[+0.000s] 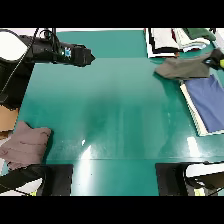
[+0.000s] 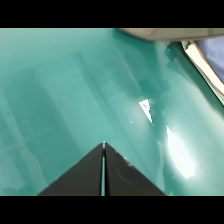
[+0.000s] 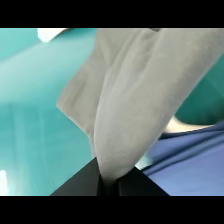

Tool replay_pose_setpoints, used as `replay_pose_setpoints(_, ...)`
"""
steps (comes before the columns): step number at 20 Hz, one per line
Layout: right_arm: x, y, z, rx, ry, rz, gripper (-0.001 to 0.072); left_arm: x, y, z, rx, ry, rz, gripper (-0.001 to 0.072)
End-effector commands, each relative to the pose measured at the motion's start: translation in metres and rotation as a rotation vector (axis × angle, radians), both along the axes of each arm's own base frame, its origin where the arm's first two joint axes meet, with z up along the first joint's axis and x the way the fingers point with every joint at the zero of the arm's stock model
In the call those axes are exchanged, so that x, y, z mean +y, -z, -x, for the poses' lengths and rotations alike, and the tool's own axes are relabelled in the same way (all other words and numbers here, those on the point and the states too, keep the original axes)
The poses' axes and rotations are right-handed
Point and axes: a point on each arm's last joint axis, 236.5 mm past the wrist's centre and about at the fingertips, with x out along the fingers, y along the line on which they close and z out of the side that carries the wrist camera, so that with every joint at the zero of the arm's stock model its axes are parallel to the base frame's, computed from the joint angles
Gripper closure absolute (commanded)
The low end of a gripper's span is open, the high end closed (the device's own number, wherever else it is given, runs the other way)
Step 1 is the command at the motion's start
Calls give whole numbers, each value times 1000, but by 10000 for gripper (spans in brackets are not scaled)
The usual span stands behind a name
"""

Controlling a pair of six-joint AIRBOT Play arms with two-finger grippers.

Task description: Fold the shirts.

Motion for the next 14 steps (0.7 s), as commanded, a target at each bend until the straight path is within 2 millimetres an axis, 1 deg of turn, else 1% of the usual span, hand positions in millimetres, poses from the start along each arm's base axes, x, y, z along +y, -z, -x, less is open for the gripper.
replay_pose_setpoints(1,-41,-26,-1,-85,85,33,692,0,0,0,13,-9,10,679)
replay_pose_setpoints(2,-44,-46,-6,-130,84,64,692,0,0,0,14,-9,11,679)
replay_pose_setpoints(4,-41,-90,-15,-219,70,118,692,0,1,0,14,-9,11,679)
replay_pose_setpoints(6,-42,-129,-16,-293,69,163,692,0,1,1,17,-8,9,680)
replay_pose_setpoints(8,-39,-156,-12,-335,56,196,692,0,4,3,27,-2,2,679)
replay_pose_setpoints(10,-40,-171,-2,-345,52,216,692,0,7,5,40,4,-7,679)
replay_pose_setpoints(11,-37,-173,3,-342,52,219,692,0,8,7,47,8,-11,679)
replay_pose_setpoints(12,-40,-172,11,-333,65,221,692,0,9,7,50,10,-14,679)
replay_pose_setpoints(14,-46,-162,31,-283,91,250,692,0,9,7,50,9,-15,679)
